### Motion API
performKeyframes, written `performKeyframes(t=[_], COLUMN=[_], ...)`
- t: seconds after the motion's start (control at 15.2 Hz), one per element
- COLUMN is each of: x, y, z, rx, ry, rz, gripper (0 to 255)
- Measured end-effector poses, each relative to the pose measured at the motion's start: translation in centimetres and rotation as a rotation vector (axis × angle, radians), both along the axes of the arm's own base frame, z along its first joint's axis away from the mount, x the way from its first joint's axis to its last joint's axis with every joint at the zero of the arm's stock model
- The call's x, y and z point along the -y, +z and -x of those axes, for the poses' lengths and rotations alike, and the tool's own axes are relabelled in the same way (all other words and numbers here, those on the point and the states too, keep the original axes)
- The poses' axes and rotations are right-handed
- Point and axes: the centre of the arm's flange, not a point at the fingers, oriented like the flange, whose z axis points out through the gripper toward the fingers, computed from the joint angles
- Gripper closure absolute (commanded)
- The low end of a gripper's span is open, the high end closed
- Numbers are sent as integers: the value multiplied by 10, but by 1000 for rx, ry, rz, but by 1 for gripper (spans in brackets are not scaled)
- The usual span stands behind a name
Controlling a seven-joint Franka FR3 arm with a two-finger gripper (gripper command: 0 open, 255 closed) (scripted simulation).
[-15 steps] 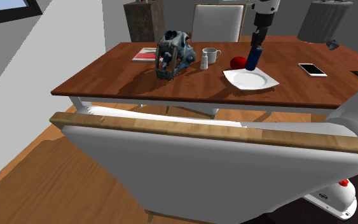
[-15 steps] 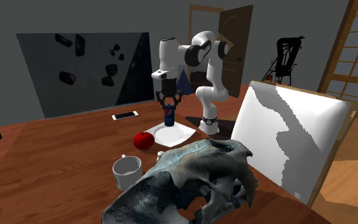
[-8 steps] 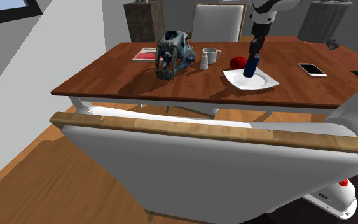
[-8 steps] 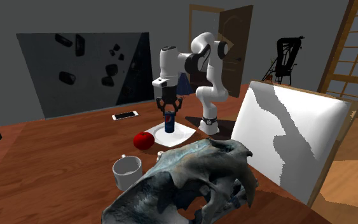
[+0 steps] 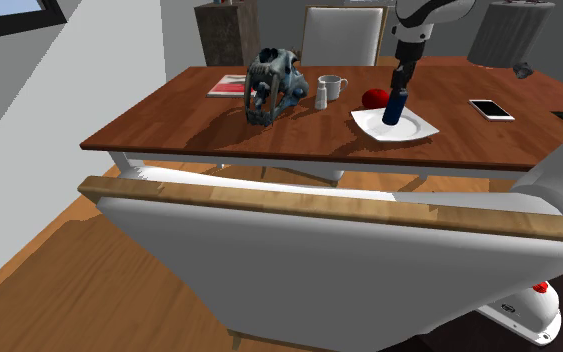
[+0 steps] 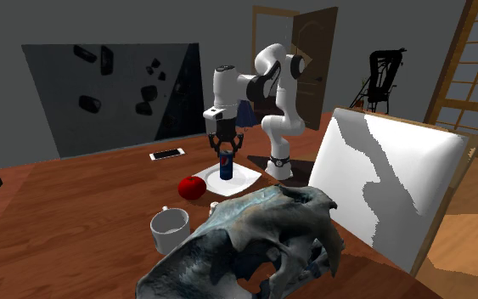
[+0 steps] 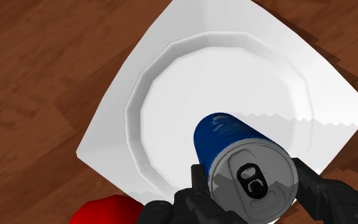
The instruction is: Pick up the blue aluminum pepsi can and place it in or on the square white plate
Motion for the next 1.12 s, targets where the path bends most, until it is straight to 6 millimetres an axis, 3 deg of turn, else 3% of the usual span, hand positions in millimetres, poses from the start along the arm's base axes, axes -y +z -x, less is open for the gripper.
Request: performKeyframes(t=[0.07, 0.46, 0.79, 1.12], x=[0, 0, 0, -1], y=[0, 0, 43, 50], z=[0, 0, 0, 0], rx=[0, 0, 2, 1], ry=[0, 0, 0, 0], rz=[0, 0, 1, 0], gripper=[0, 0, 0, 0])
